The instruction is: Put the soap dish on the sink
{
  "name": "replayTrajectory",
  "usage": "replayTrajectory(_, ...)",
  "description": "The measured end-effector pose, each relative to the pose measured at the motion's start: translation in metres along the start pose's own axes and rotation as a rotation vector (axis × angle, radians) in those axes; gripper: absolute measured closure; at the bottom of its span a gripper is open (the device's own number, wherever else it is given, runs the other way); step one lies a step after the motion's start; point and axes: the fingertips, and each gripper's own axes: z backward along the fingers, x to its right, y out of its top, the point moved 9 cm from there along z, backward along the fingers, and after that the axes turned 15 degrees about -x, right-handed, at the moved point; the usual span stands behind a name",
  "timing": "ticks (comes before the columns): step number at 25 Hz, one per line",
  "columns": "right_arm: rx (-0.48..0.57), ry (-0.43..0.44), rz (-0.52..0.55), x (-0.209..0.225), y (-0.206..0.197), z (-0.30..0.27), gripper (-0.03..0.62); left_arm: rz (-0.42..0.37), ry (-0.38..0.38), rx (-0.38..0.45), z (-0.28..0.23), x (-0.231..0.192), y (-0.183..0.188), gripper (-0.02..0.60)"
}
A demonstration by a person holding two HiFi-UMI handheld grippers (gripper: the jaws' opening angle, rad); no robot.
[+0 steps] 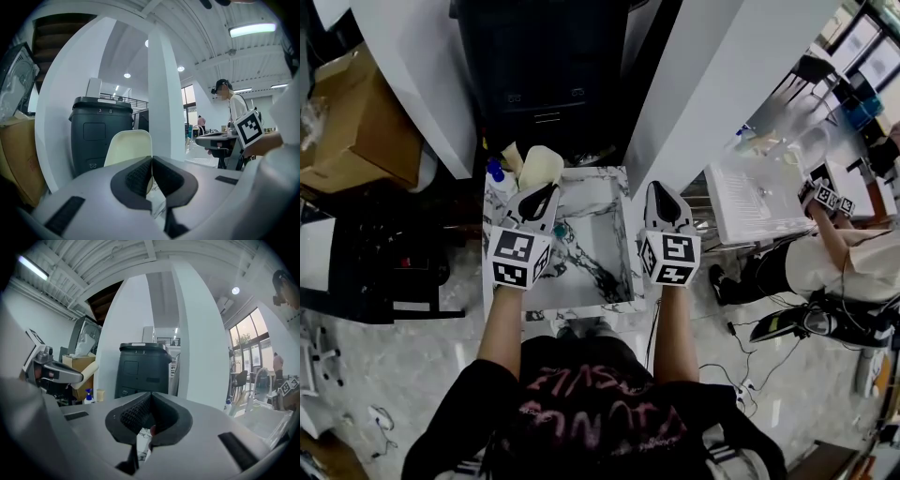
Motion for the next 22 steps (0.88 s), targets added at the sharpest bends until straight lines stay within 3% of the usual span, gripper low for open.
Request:
replayTrajectory(6, 0.009, 0.025, 0.007, 0.010, 0.012, -0.012, 0.589, -0.015, 0.006, 0.005, -0.010, 0.004, 0.021, 0.561)
replayTrajectory(14, 0.007, 0.047, 0.001, 0.029, 0.012, -0.029, 0.588, -0.054, -0.056, -0.055, -0.054, 0.027, 0.025, 0.561)
replayTrajectory(22, -0.002, 0.066, -0.010, 0.053, 0.005, -0.043, 0.585, -0.110, -0.124, -0.229, -0.128, 0.045, -0.009, 0.561)
